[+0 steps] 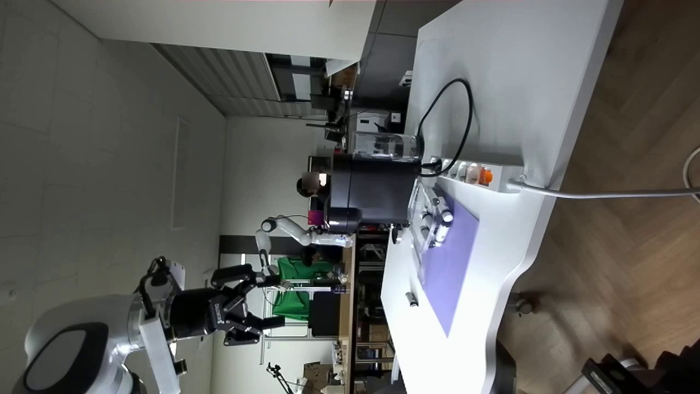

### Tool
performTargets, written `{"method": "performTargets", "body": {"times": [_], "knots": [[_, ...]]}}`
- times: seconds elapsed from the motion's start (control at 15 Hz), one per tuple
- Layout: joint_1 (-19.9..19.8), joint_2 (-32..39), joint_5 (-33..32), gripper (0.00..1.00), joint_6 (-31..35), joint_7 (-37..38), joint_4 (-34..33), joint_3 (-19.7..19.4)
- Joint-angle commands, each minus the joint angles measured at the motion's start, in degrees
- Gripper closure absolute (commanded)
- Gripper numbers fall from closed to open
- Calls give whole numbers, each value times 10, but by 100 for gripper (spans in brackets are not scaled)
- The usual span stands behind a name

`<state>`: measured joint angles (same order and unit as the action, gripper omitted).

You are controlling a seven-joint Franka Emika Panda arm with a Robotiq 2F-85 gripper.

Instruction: Turn on the last switch on the extension cord

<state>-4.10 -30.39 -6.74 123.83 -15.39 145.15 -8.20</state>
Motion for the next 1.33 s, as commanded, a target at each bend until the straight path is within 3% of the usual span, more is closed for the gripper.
{"method": "performTargets", "body": {"times": [0.0,0.4,0.6,0.67,0.87,1.27], "knots": [[-18,75,-9,33,21,-41,-47,-38],[-52,193,-11,75,18,-66,-134,-72],[-76,238,-25,95,-6,-12,-181,-69],[-71,204,-13,77,24,-49,-133,-68],[-81,234,-13,95,12,-38,-163,-68],[-80,236,-13,95,10,-35,-167,-68]]}}
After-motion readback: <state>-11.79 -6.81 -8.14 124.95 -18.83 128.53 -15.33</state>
